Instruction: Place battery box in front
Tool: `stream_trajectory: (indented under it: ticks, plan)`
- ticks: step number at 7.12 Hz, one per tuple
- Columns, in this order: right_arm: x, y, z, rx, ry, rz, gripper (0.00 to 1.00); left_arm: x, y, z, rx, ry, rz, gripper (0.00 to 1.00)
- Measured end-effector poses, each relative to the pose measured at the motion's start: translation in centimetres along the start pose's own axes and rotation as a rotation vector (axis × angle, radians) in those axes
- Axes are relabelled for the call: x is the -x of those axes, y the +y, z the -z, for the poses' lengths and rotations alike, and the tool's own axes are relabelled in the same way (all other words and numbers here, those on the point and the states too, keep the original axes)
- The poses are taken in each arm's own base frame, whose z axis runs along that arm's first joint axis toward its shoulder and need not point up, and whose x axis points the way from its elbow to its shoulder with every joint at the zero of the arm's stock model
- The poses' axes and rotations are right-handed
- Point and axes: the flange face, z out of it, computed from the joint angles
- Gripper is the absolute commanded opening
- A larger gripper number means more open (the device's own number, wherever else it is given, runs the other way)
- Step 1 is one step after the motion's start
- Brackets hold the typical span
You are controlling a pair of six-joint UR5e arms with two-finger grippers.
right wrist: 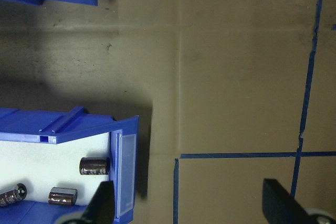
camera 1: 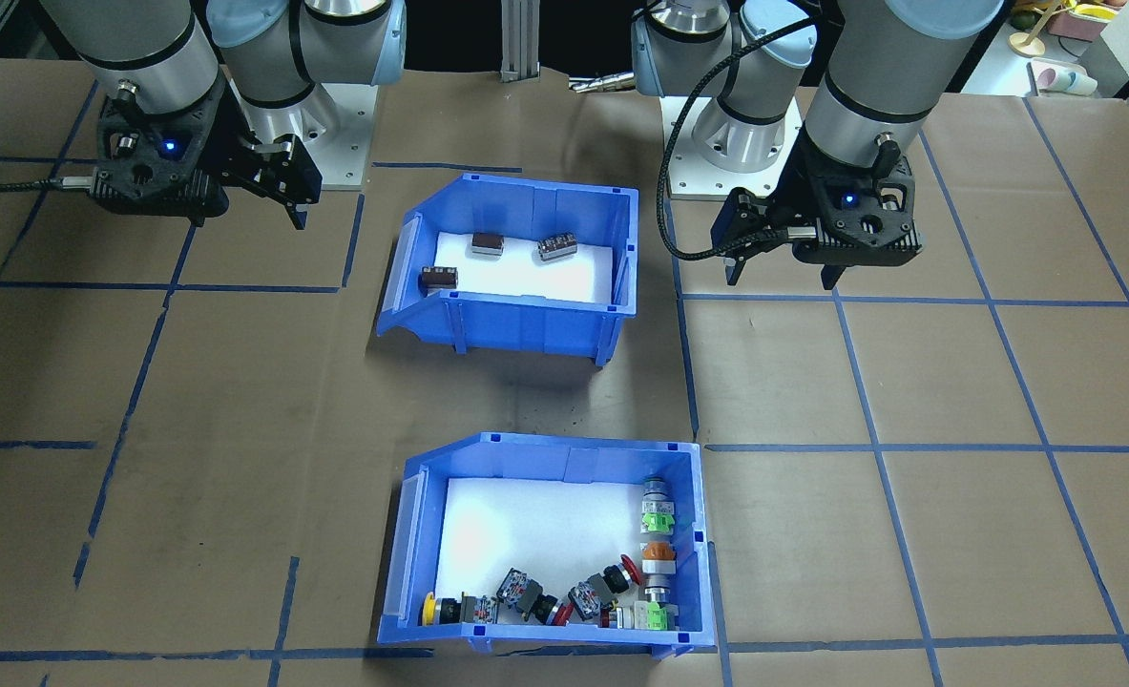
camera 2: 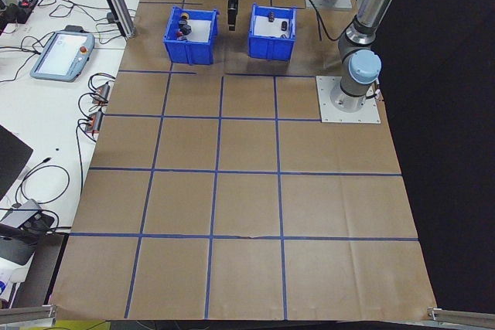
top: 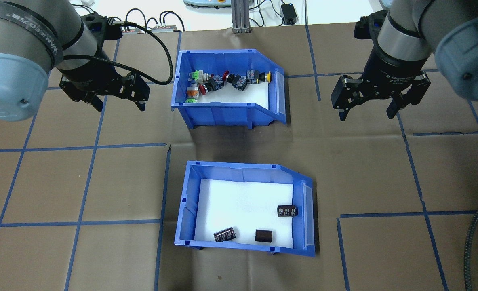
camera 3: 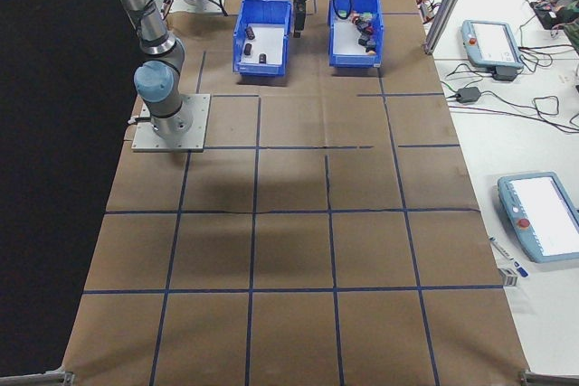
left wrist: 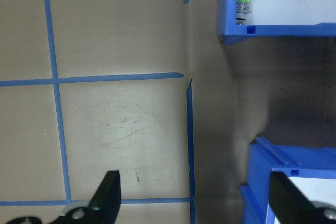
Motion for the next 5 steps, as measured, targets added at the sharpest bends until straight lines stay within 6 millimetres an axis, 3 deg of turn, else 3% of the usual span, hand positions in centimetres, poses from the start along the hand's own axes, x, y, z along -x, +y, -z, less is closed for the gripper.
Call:
stream_trajectory:
  ticks: [5]
  plan:
    - [0.04, 0.02, 0.01, 0.0, -0.001, 0.001, 1.0, -0.11, 0.82, 1.29, -0.024, -0.009, -0.018, 1.0]
